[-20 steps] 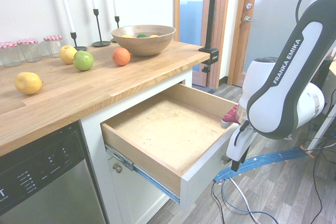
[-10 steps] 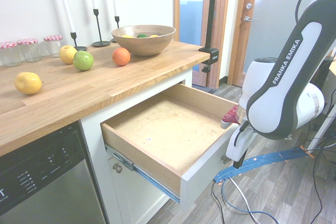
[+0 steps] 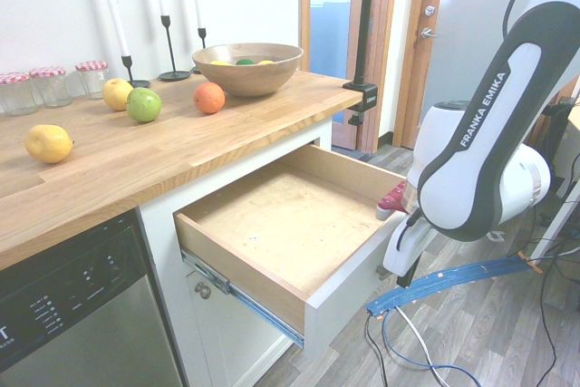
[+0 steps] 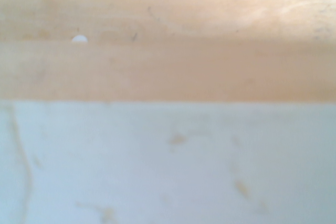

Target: Close the drawer

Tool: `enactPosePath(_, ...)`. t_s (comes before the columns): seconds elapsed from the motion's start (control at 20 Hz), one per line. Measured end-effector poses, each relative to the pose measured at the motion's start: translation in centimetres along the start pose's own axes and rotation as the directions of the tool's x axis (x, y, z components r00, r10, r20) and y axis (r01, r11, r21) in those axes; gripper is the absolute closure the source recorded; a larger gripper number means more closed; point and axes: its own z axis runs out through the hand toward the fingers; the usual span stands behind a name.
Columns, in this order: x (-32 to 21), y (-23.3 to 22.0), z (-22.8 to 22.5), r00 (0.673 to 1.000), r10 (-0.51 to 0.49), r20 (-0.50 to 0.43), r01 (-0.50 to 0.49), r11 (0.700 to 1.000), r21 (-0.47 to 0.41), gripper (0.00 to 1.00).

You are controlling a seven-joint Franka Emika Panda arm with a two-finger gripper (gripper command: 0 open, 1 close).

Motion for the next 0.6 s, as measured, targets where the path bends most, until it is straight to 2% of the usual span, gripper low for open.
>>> enactPosePath(0.6,5.7,-4.7,-1.2,1.0,-0.003,-0.02,0.004,0.999,0.032,1.0)
